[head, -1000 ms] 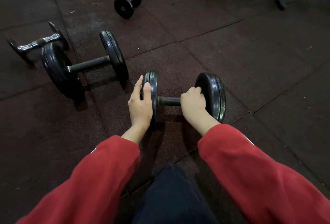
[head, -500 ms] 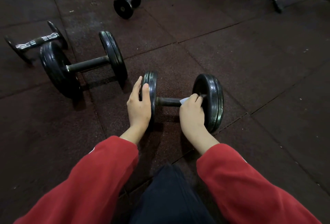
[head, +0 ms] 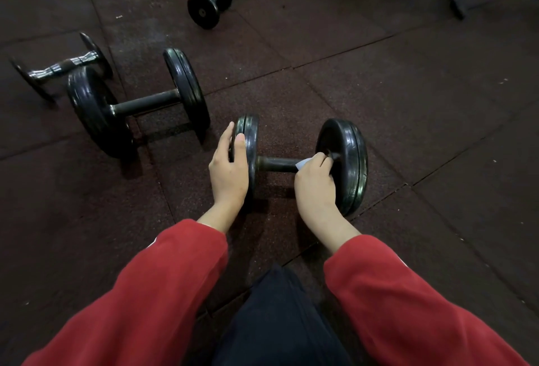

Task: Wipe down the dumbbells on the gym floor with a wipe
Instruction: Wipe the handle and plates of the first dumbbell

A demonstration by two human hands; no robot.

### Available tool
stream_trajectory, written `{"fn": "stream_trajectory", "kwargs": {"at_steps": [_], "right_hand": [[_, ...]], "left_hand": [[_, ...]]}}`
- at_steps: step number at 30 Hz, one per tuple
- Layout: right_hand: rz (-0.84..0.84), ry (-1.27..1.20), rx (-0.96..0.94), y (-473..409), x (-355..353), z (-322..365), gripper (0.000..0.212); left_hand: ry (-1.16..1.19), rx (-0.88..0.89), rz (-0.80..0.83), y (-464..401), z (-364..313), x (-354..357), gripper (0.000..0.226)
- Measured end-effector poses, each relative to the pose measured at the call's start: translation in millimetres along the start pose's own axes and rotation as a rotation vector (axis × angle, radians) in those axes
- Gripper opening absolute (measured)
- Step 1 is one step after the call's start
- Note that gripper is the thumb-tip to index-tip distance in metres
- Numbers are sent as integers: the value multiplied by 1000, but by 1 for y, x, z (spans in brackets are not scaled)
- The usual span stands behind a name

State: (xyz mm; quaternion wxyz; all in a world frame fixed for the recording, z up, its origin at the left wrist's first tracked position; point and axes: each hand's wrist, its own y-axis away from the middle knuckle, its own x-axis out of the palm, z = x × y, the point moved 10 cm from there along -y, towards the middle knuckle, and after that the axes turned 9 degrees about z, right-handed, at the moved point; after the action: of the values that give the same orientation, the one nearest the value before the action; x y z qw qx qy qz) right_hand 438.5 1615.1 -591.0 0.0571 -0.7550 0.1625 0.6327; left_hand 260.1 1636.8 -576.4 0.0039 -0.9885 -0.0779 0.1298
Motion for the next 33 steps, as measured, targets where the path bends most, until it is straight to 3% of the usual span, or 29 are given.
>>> {"fn": "stream_trajectory", "kwargs": {"at_steps": [10, 18, 21, 27, 33], "right_hand": [[-106, -7, -34, 3, -4, 1, 54], [-236, 169, -260, 13, -10, 23, 48], [-284, 69, -293, 18, -10, 25, 46], [-247, 75, -299, 18, -2, 30, 43], [-212, 184, -296, 7, 5, 39, 44]], "left_hand": [[6, 1, 0, 0, 0, 1, 39], [-3, 4, 1, -3, 0, 2, 39], [-7, 5, 6, -3, 0, 3, 38], [-88, 118, -119, 4, -14, -7, 23], [-98, 178, -136, 3, -20, -8, 45]]}}
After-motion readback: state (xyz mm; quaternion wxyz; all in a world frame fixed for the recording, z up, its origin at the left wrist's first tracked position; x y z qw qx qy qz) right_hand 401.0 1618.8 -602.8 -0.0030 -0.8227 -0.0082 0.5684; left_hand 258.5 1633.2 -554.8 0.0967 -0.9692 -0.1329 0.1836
